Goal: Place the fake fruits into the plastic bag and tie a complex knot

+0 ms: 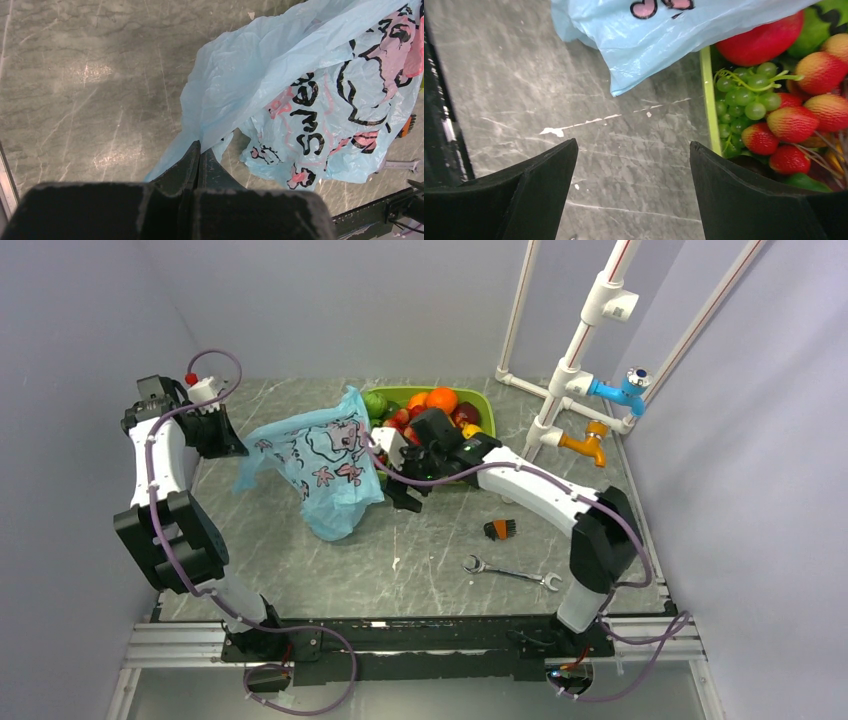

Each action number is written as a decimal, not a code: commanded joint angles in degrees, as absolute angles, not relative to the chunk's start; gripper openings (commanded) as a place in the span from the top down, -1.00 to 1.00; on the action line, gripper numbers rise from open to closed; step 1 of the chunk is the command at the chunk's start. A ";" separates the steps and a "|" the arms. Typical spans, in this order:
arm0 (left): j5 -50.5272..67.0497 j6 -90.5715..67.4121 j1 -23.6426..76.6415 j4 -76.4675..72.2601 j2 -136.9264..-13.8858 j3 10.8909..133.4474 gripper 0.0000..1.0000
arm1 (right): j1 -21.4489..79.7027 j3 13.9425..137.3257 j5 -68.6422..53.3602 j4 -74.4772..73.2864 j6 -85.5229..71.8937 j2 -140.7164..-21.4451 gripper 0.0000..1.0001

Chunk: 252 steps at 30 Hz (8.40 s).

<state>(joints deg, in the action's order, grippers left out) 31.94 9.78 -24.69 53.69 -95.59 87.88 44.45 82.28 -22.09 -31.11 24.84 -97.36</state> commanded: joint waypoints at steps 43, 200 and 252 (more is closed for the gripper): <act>37.45 15.12 -12.19 13.32 -42.61 31.91 -0.99 | 39.26 98.09 -36.72 -2.31 -38.57 -110.47 1.00; 41.81 23.78 -11.56 40.52 -69.55 59.38 1.00 | 52.53 81.63 13.82 2.19 -27.33 -116.14 -0.87; 47.39 -48.07 -24.55 16.35 -53.59 54.21 1.00 | 54.79 90.56 -3.77 -7.59 -45.71 -96.39 -0.99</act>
<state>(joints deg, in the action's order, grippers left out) 48.80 -44.18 -26.30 19.31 -54.85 51.16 52.60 82.37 -6.17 -7.75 -37.63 -92.90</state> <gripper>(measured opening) 0.012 0.994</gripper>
